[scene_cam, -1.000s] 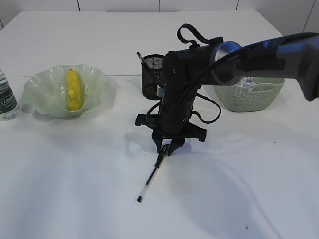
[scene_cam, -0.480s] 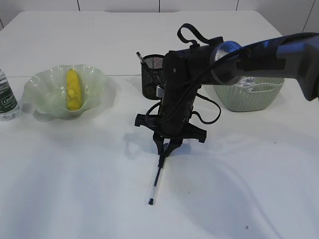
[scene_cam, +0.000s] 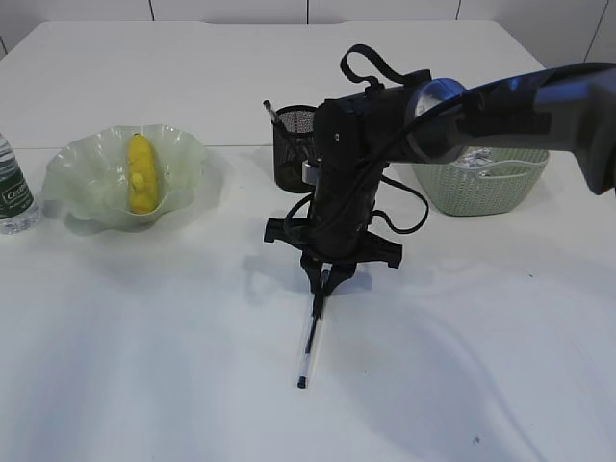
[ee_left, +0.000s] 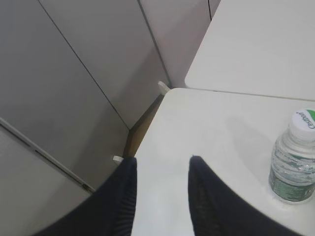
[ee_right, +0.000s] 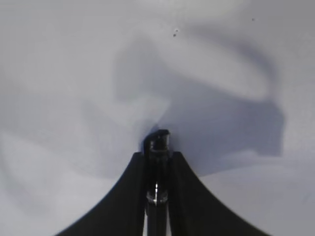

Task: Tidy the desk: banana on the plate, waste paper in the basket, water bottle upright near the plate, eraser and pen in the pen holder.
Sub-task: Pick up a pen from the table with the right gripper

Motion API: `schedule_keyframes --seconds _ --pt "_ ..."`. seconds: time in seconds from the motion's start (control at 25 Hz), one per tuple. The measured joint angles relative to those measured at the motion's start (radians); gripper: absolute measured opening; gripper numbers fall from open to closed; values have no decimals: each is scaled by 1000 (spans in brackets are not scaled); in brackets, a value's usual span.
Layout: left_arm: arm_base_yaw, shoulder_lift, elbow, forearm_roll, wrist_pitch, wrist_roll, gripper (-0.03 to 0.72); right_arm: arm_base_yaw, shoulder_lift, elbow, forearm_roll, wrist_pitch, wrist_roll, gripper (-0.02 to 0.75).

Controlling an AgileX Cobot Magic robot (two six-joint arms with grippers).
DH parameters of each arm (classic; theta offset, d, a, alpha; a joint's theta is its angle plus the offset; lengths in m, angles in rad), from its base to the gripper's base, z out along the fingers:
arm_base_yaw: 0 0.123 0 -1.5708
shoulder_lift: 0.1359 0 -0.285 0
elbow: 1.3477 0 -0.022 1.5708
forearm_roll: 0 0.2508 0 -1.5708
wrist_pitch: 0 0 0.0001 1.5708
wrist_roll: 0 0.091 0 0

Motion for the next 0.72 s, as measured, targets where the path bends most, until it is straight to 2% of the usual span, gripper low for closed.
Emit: schedule_keyframes --seconds 0.24,0.72 --pt "0 0 0 0 -2 0 241 0 0 -12 -31 -5 0 74" --pt "0 0 0 0 -2 0 241 -24 0 -203 -210 -3 1 62"
